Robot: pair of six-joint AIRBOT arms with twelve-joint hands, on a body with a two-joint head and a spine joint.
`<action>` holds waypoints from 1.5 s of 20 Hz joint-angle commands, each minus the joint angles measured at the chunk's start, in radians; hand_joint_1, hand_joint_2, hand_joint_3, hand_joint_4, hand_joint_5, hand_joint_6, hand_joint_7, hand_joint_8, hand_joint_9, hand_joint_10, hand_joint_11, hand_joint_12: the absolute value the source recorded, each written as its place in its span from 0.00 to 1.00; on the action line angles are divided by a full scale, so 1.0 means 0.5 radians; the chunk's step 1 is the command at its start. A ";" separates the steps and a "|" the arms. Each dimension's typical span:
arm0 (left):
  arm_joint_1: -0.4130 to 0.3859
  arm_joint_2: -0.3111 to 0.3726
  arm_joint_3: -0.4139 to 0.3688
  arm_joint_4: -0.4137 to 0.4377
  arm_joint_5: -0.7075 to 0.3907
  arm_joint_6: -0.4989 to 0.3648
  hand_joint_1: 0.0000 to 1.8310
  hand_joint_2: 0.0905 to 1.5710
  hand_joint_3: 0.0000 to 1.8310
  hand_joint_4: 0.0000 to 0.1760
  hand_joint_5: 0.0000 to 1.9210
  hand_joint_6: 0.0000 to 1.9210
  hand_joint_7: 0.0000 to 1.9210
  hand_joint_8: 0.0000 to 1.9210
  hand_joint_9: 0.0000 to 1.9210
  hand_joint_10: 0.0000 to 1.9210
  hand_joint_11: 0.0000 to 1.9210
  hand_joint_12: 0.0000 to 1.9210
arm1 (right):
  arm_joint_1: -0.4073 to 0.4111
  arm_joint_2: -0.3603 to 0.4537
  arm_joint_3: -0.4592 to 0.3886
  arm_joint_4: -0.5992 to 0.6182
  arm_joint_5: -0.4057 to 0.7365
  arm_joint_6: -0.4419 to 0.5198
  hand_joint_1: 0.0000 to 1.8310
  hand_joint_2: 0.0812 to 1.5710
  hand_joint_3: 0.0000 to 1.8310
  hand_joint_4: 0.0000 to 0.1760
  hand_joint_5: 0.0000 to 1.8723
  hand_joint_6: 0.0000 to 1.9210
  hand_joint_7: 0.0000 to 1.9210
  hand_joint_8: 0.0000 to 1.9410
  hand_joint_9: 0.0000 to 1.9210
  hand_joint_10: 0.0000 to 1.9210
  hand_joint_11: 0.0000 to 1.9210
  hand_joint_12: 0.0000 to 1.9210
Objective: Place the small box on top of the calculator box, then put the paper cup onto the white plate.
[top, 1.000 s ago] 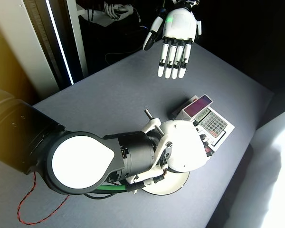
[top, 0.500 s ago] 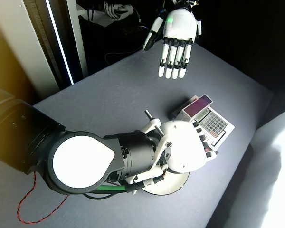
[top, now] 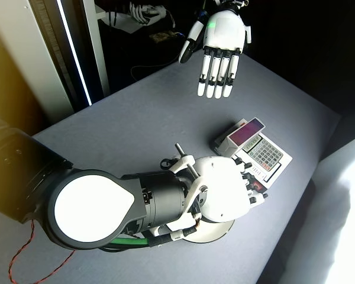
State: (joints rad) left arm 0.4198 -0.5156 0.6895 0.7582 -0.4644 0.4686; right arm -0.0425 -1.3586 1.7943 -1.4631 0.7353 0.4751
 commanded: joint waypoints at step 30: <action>-0.114 -0.020 0.024 -0.024 -0.156 -0.007 0.04 0.79 0.00 0.00 0.26 0.01 0.31 0.01 0.28 0.02 0.02 0.45 | 0.263 1.221 -1.246 0.355 0.024 -0.275 0.15 0.52 0.00 0.00 0.02 0.01 0.02 0.03 0.03 0.01 0.00 0.19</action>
State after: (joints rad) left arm 0.3767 -0.5304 0.6991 0.7700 -0.4641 0.4686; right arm 0.0757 -0.7635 1.1690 -1.3788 0.7246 0.3347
